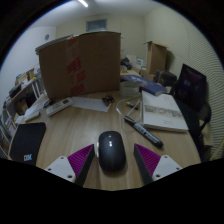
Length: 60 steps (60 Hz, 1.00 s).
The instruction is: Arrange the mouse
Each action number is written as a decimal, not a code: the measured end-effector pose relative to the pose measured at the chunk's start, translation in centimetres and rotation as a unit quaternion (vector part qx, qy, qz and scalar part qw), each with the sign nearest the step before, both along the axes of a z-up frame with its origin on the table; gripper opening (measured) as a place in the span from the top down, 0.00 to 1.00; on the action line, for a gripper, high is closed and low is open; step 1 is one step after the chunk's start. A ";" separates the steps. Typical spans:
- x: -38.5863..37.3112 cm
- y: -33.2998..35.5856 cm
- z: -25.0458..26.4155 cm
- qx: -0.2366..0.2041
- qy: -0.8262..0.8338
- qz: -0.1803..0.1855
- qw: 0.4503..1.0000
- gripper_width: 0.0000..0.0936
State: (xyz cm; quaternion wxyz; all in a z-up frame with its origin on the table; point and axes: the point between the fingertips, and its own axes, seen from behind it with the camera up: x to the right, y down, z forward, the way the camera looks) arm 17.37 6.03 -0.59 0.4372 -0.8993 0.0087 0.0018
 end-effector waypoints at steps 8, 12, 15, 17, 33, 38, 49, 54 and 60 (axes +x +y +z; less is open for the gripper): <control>-0.5 1.6 -0.4 0.011 -0.005 0.031 0.999 0.22; -0.4 1.8 -0.3 0.023 -0.003 0.022 0.999 0.42; -0.4 1.7 -0.3 0.026 -0.007 0.017 0.999 0.45; -0.3 1.6 -0.3 0.026 -0.007 0.011 1.000 0.45; -0.2 1.3 -0.4 0.015 -0.009 -0.027 0.999 0.57; -0.4 0.7 0.3 -0.020 -0.008 -0.046 0.999 0.60; -11.7 1.7 13.6 0.096 -0.035 -0.001 0.995 0.60; -20.9 1.8 17.1 0.128 -0.026 0.040 0.991 0.60; -28.9 1.7 16.7 0.130 -0.023 0.036 0.991 0.60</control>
